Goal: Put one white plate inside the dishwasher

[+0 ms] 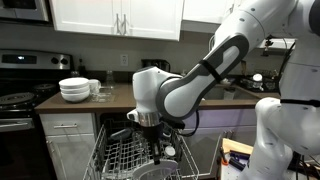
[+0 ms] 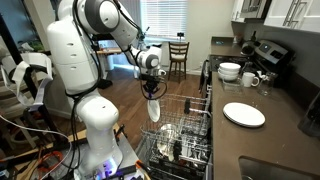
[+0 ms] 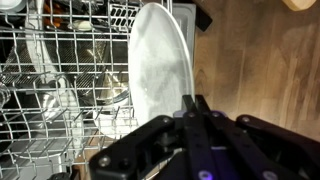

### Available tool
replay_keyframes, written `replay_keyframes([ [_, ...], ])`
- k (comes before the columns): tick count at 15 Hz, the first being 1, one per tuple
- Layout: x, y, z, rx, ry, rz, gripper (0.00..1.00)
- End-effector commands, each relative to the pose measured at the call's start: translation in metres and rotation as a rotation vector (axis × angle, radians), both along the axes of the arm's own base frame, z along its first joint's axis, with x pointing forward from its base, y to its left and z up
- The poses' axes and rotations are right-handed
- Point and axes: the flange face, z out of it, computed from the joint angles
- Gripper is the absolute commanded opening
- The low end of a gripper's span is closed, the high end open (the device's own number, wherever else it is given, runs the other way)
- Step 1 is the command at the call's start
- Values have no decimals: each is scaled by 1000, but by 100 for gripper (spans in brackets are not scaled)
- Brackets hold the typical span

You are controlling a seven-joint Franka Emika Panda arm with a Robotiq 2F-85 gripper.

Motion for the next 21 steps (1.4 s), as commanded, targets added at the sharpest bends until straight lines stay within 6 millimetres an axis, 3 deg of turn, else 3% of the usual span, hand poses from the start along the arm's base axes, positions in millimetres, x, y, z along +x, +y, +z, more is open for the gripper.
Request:
replay_keyframes([
  [1, 1, -21, 15, 76, -52, 63, 1],
  [13, 19, -67, 6, 401, -181, 6, 1],
  [21, 10, -82, -30, 401, -25, 2, 1],
])
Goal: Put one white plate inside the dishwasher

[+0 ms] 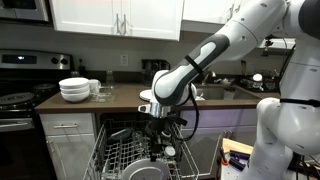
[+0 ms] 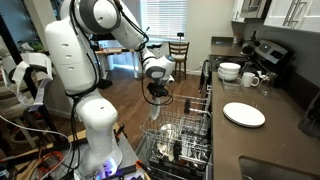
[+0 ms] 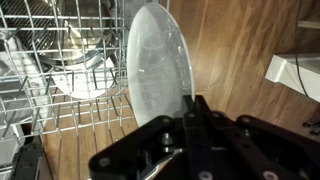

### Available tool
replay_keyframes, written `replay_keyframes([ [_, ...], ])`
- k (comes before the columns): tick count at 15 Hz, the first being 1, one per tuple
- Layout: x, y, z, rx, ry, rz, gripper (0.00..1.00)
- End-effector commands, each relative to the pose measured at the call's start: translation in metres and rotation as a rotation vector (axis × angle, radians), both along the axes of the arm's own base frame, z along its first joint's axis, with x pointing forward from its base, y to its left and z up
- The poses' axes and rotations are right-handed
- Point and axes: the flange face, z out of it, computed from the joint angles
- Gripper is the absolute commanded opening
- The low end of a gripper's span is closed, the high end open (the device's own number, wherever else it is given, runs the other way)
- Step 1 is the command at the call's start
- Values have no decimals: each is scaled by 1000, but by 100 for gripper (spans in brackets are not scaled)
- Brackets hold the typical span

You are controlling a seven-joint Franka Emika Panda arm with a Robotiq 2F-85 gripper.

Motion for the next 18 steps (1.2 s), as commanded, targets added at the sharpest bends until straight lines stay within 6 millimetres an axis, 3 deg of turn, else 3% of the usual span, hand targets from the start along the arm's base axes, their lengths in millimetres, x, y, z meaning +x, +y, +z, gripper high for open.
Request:
replay_keyframes([
  [1, 1, -8, -11, 5, 53, 17, 1],
  [9, 6, -15, -29, -9, 86, 2, 1],
  [18, 24, -14, -34, -20, 77, 25, 1],
])
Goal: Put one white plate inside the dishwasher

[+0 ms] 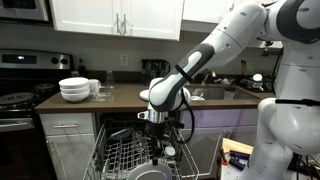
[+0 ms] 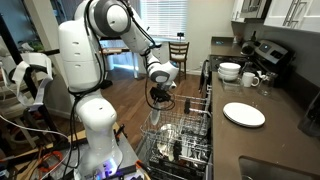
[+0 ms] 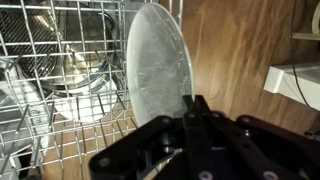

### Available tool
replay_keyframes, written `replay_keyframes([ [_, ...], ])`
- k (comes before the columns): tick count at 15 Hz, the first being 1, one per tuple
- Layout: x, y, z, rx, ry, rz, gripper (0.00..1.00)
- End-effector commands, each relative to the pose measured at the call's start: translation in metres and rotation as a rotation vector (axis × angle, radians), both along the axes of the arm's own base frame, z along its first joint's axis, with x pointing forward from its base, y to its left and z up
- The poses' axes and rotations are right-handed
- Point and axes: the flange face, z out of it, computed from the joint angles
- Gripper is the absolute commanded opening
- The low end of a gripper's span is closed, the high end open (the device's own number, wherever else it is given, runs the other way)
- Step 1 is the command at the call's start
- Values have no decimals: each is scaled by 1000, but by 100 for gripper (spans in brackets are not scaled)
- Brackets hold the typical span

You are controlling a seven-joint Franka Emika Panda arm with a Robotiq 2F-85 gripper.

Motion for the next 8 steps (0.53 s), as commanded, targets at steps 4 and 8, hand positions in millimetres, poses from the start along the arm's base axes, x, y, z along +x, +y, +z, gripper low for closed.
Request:
replay_keyframes([
  [4, 17, -2, -5, 13, -5, 20, 1],
  [8, 19, -4, -14, 12, 4, 20, 1],
])
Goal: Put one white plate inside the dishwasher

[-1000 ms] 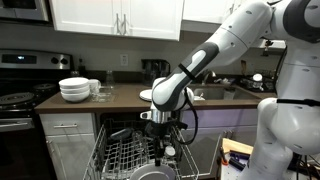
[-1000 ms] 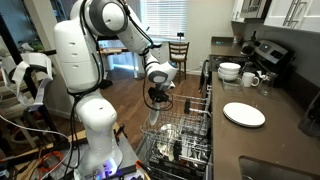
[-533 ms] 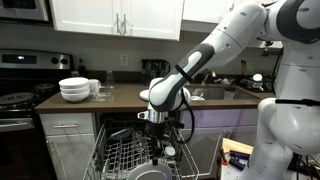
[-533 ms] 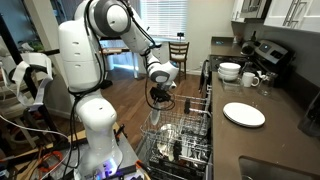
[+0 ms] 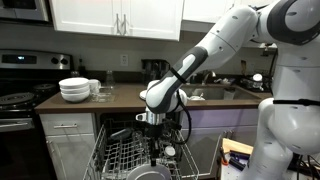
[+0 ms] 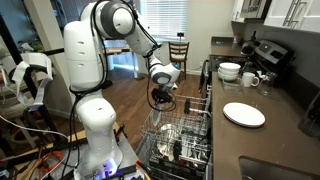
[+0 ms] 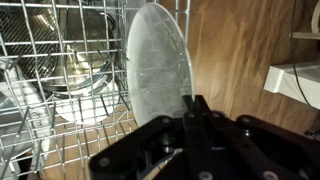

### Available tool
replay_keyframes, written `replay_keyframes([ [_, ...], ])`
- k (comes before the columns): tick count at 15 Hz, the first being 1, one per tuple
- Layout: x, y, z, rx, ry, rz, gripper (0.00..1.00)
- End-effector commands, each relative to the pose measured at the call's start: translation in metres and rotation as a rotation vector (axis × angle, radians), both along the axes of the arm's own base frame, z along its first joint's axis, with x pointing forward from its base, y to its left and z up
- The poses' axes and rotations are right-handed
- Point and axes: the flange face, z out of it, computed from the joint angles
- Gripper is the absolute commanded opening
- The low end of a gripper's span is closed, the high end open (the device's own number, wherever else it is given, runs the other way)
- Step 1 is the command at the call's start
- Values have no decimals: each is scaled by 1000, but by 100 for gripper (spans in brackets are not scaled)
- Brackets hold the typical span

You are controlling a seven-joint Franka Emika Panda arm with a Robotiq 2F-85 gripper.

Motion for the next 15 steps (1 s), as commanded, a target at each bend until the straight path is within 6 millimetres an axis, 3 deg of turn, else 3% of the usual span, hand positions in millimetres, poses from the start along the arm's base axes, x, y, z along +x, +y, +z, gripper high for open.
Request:
replay_keyframes([
  [1, 10, -2, -3, 10, -10, 24, 1],
  [15, 26, -10, -31, 12, 32, -12, 1],
])
